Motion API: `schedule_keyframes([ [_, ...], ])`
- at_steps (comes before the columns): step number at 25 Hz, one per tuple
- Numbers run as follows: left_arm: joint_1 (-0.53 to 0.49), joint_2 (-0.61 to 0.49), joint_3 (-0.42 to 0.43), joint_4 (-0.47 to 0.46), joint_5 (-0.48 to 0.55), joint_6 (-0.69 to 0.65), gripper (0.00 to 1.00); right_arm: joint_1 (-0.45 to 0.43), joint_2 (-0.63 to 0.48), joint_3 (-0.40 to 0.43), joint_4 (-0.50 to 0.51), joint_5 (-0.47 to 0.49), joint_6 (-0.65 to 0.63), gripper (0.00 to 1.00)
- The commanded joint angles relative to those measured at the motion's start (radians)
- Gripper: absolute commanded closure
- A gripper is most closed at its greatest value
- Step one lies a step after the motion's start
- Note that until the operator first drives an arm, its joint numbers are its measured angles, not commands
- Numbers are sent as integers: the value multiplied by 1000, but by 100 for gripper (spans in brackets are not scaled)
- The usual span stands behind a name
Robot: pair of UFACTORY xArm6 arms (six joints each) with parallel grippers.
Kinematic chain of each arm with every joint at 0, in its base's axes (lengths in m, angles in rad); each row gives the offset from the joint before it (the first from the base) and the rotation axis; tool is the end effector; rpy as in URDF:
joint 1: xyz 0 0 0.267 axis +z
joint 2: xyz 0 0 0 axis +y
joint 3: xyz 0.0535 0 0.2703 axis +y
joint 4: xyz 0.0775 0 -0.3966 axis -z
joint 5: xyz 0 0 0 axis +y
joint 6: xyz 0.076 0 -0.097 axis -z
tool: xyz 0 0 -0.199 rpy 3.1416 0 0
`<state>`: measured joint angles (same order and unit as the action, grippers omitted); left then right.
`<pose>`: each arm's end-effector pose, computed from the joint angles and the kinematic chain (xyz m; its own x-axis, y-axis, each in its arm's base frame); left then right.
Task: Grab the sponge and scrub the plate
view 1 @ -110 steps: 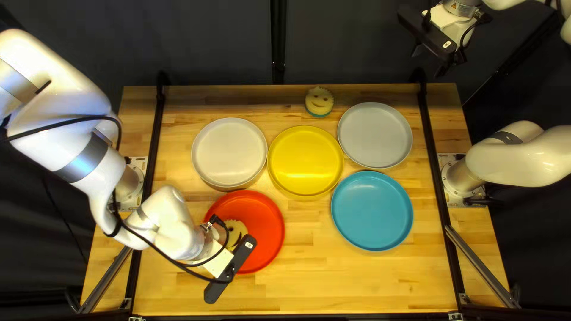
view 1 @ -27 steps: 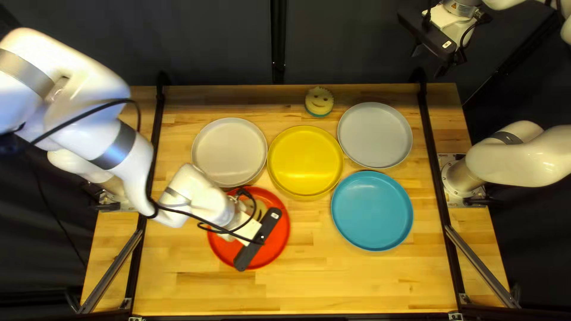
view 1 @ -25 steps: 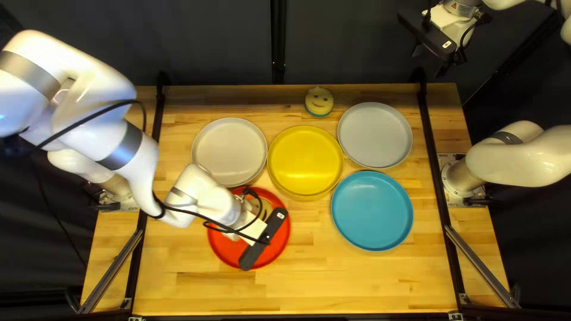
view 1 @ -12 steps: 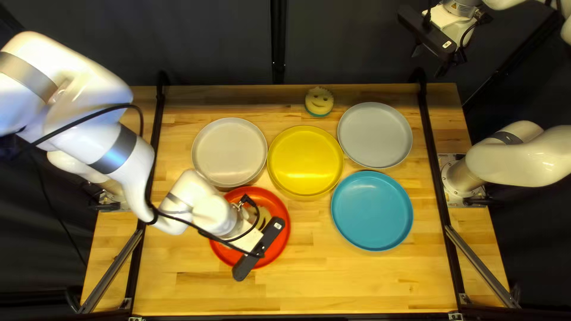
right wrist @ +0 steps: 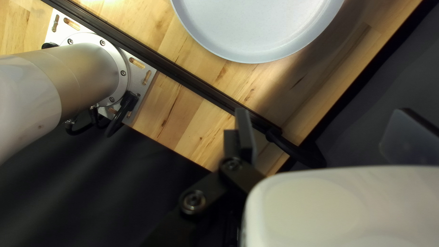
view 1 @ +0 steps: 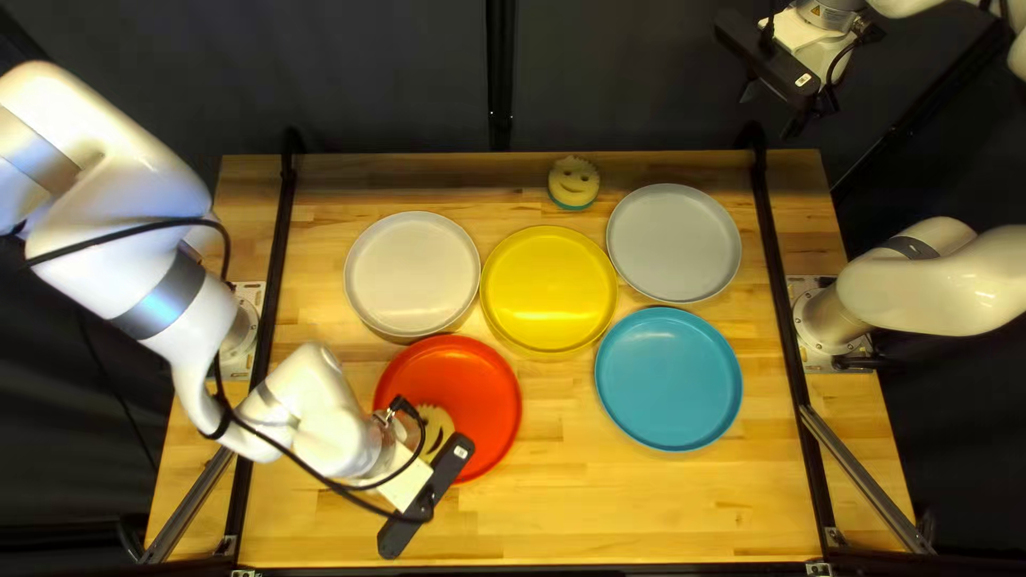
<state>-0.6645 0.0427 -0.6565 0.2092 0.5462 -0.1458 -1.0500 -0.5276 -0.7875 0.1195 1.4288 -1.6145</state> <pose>0.3689 -0.2656 -0.0339 0.7640 -0.6410 0.0736 -0.6326 -0.7666 -0.1101 0.2063 -0.2920 0.2014 0.8544 0.5054 0.1202 0.5174 -0.8487 -0.1093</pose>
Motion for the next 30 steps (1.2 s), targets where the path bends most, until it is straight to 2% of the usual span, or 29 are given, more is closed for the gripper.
schedule_keyframes([
  [1,52,-39,60,0,-27,40,100,0,0,0,0,0,0,0],
  [8,170,-112,201,-29,-105,136,100,0,0,0,0,0,0,0],
  [12,182,-118,216,-41,-116,146,100,0,0,0,0,0,0,0],
  [17,137,-80,160,-35,-99,104,100,0,0,0,0,0,0,0],
  [28,31,71,-57,10,-26,14,100,0,0,0,0,0,0,0],
  [30,38,78,-68,18,-19,20,100,0,0,0,0,0,0,0],
])
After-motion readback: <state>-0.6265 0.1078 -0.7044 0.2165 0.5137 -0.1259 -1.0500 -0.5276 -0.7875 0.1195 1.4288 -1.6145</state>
